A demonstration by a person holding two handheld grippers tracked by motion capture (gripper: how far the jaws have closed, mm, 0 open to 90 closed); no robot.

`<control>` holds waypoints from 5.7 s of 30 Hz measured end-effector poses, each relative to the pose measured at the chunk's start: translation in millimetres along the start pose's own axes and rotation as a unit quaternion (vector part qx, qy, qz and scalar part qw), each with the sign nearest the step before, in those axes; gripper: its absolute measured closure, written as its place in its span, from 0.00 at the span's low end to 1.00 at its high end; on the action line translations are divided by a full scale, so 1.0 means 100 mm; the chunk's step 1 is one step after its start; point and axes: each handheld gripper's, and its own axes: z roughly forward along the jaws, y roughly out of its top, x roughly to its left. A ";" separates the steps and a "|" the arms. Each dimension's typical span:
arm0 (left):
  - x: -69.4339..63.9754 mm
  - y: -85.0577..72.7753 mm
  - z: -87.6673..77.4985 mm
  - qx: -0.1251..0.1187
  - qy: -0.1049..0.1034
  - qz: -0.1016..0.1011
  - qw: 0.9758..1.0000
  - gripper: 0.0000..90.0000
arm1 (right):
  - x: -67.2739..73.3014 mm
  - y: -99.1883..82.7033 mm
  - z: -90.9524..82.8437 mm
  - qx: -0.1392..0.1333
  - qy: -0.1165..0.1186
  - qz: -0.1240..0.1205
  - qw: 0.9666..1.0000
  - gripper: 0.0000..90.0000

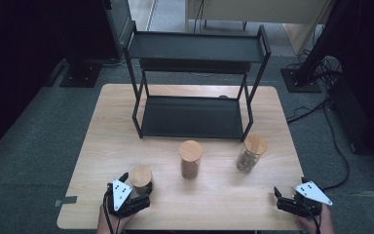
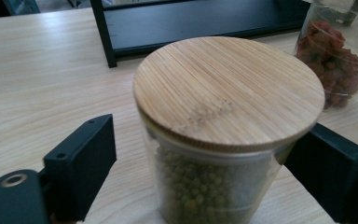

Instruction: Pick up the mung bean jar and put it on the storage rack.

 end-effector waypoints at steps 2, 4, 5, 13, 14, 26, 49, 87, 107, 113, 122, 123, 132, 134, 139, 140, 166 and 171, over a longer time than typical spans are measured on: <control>-0.03 0.01 0.03 0.001 0.000 -0.001 1.000 0.14 | 0.00 0.00 0.00 0.000 -0.001 -0.001 1.000 0.00; -0.06 0.03 0.06 0.003 -0.001 -0.003 1.000 0.14 | 0.00 0.00 0.00 0.000 -0.001 -0.002 1.000 0.00; -0.07 0.04 0.08 0.003 -0.002 -0.004 1.000 0.15 | 0.00 0.00 0.00 0.000 -0.002 -0.002 1.000 0.00; -0.08 0.07 0.14 0.007 0.011 -0.016 1.000 0.27 | 0.00 0.00 0.00 0.000 0.003 -0.002 1.000 0.00; -0.08 0.07 0.14 0.007 0.011 -0.016 1.000 0.27 | 0.00 0.00 0.00 0.000 0.003 -0.002 1.000 0.00; -0.09 0.13 0.26 0.008 0.023 -0.019 1.000 0.28 | 0.00 0.00 -0.01 0.001 0.004 -0.002 1.000 0.00; -0.09 0.34 0.60 0.005 0.035 -0.019 0.999 0.28 | -0.01 0.00 0.00 0.001 0.008 -0.002 1.000 0.00; 0.02 0.81 1.22 -0.013 0.060 -0.033 0.998 0.28 | -0.04 -0.01 -0.01 -0.004 0.020 0.019 1.000 0.00; 0.03 0.99 1.55 -0.019 0.071 -0.034 0.997 0.28 | -0.04 -0.01 -0.01 -0.004 0.019 0.017 1.000 0.00; 0.04 1.04 1.63 -0.020 0.073 -0.033 0.997 0.28 | -0.04 -0.01 -0.01 -0.004 0.019 0.017 1.000 0.00; 0.04 1.10 1.81 -0.017 0.088 -0.045 0.995 0.28 | -0.04 -0.01 -0.01 -0.004 0.016 0.019 1.000 0.00; 0.05 1.10 1.83 -0.017 0.087 -0.046 0.995 0.28 | -0.04 -0.01 -0.01 -0.004 0.016 0.019 1.000 0.00; 0.12 1.16 1.95 -0.016 0.098 -0.049 0.994 0.28 | -0.03 -0.01 -0.01 -0.004 0.016 0.017 1.000 0.00; 0.13 1.18 1.98 -0.015 0.099 -0.049 0.994 0.28 | -0.03 -0.01 -0.01 -0.004 0.016 0.017 1.000 0.00; 0.14 1.20 2.05 -0.013 0.102 -0.048 0.994 0.28 | -0.03 0.00 -0.01 -0.003 0.015 0.016 1.000 0.00; 0.15 1.21 2.06 -0.012 0.104 -0.047 0.993 0.28 | -0.03 0.00 -0.01 -0.003 0.014 0.016 1.000 0.00; 0.16 1.11 2.13 -0.017 0.132 -0.050 0.990 0.28 | -0.02 0.00 -0.01 -0.001 0.010 0.013 1.000 0.00; 0.13 1.11 2.11 -0.019 0.132 -0.052 0.990 0.25 | -0.02 0.00 -0.01 -0.002 0.010 0.014 1.000 0.00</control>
